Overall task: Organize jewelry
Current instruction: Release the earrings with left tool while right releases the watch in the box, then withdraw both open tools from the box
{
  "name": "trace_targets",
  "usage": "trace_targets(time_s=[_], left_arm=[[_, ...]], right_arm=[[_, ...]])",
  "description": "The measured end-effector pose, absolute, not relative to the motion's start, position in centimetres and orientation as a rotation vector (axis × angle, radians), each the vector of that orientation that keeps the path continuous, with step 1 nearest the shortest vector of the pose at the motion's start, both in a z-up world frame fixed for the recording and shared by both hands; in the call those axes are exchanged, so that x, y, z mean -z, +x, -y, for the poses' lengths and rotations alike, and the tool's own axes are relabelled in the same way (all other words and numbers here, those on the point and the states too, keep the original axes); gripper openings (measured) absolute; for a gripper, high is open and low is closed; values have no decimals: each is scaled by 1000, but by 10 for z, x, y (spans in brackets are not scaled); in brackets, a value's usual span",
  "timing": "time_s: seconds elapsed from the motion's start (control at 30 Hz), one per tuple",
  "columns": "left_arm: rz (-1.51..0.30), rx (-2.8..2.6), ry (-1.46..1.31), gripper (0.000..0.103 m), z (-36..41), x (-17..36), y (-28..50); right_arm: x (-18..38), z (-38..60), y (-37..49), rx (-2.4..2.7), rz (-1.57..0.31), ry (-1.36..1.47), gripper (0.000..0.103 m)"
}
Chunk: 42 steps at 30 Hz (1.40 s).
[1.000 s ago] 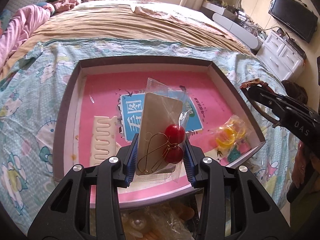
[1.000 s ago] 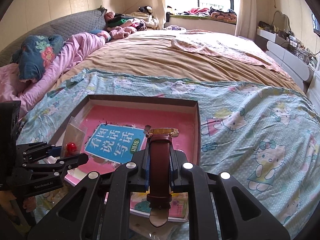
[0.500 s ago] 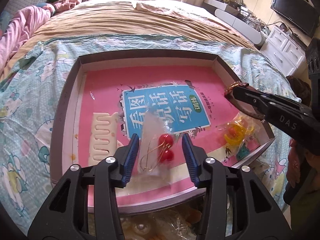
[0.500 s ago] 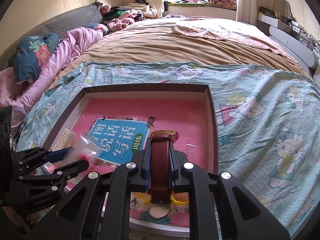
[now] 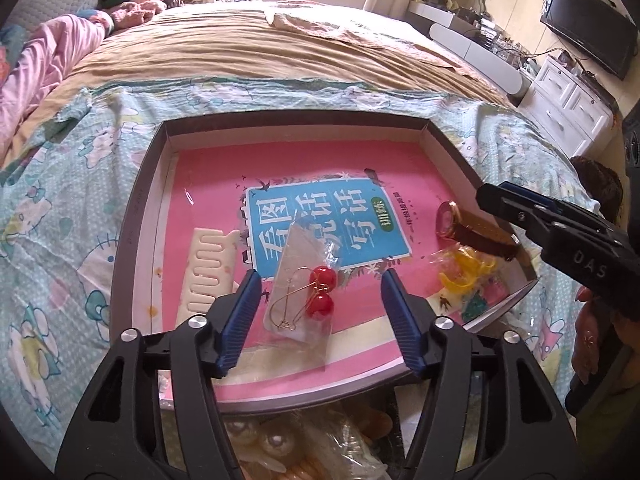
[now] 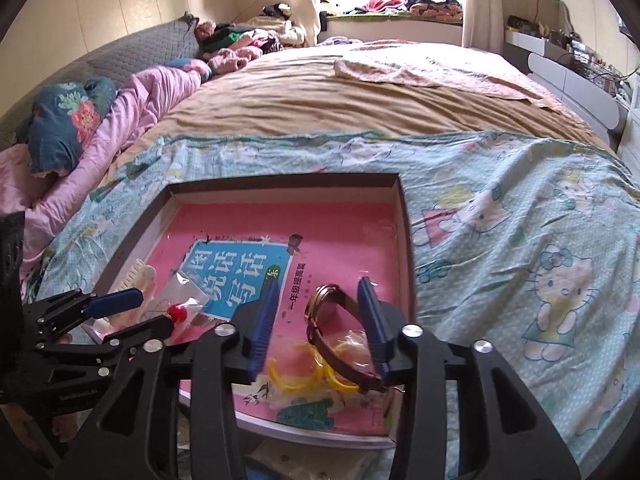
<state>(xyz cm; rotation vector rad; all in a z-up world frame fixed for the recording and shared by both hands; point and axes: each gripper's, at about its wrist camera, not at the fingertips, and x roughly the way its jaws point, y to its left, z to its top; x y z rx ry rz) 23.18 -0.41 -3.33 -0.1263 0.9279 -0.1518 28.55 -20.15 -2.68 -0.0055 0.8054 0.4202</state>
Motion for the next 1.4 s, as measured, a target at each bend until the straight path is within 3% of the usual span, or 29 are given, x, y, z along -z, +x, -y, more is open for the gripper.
trace_targets(time_s=[0.13,0.27,0.37,0.53,0.63,0.93,1.4], left_arm=[[-905,154,-127,62,4,24,227],[-894,153,-132,63,3,16,223],[-880,146,-130,70,2,10,219],[-852,142,-129,75,0,-2,213],[-840,141,-151,81,-4,-8,209],[-789,140,-182,93,-9,-30,191],[-734,82,-203,93,-30,-50,167]], right_arm=[[16,211,278,-410,-780,12,52],[9,218,272,-402,-763,16,52],[5,222,266,-395,-751,21,58],[0,228,258,-393,-742,30,59],[-6,232,251,-390,-725,46,71],[-18,238,233,-402,-702,61,71],[-37,243,208,-426,-663,62,72]])
